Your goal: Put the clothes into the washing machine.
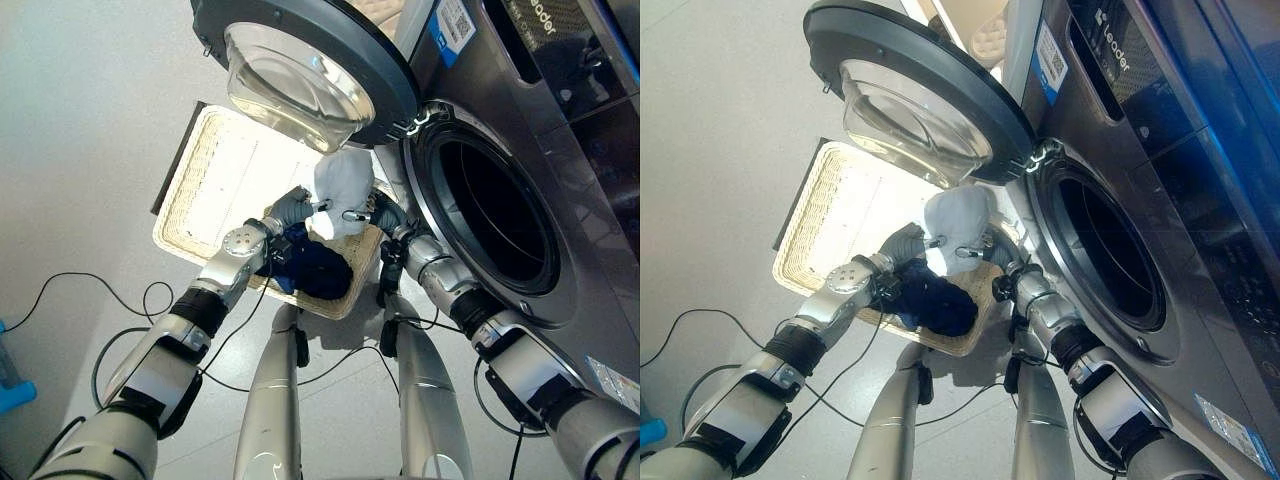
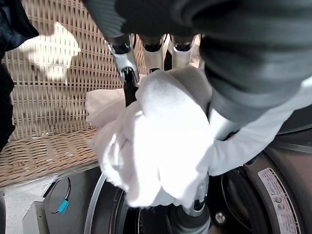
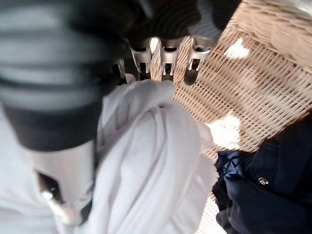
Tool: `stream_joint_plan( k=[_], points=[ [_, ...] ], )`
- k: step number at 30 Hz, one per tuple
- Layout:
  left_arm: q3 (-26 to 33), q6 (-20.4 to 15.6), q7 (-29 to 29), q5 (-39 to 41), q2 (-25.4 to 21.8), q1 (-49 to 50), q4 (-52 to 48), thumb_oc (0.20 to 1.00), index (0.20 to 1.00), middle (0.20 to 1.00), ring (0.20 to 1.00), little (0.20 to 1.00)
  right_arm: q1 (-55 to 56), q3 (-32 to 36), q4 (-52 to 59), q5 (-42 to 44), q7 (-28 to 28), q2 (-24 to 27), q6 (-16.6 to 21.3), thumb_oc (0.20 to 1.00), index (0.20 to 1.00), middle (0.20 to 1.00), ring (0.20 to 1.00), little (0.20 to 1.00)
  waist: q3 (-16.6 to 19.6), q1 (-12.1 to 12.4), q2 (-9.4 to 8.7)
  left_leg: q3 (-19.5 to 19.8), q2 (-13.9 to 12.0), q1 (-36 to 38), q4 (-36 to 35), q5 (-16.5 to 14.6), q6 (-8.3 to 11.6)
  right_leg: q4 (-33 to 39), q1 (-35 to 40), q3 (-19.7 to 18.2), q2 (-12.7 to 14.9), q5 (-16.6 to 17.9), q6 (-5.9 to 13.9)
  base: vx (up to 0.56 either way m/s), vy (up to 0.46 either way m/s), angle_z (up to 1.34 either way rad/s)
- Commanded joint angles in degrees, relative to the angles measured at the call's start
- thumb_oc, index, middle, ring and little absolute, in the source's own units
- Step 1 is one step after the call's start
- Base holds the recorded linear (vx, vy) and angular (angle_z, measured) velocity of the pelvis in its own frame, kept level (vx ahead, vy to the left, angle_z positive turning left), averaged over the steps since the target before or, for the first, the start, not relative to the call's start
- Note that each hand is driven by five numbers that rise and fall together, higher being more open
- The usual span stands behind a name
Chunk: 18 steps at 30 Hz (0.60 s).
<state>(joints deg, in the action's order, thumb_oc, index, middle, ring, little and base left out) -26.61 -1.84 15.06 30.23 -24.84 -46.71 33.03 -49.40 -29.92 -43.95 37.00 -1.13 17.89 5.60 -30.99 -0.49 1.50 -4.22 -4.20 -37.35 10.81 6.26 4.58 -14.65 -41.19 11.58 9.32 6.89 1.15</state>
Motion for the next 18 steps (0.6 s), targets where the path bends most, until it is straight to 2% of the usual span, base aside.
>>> stream_joint_plan(
  k=[1,18],
  points=[
    [-7.35,-3.48,9.49,0.84,7.33,-4.3,-7.14,0.2,0.2,0.2,0.2,0.2,-6.15,1.26,-0.67,3.25,0.07,-2.58,2.04,0.2,0.2,0.2,0.2,0.2,1.2,1.44,2.73,-4.64,2.81,-1.46,0.1,-1.27,-0.29,-4.07,-0.71,1.14,0.42,-2.99,5.91,0.0,0.0,0.0],
    [-8.88,-5.0,9.99,-0.8,7.71,-4.72,-6.29,0.2,0.2,0.2,0.2,0.2,-6.92,1.78,-2.43,0.9,3.15,-3.46,3.09,0.2,0.2,0.2,0.2,0.2,1.2,1.42,2.73,-4.45,2.71,-0.96,-0.39,-1.06,-0.3,-3.58,-0.22,1.17,0.31,-2.73,6.0,0.0,0.0,0.0]
  ],
)
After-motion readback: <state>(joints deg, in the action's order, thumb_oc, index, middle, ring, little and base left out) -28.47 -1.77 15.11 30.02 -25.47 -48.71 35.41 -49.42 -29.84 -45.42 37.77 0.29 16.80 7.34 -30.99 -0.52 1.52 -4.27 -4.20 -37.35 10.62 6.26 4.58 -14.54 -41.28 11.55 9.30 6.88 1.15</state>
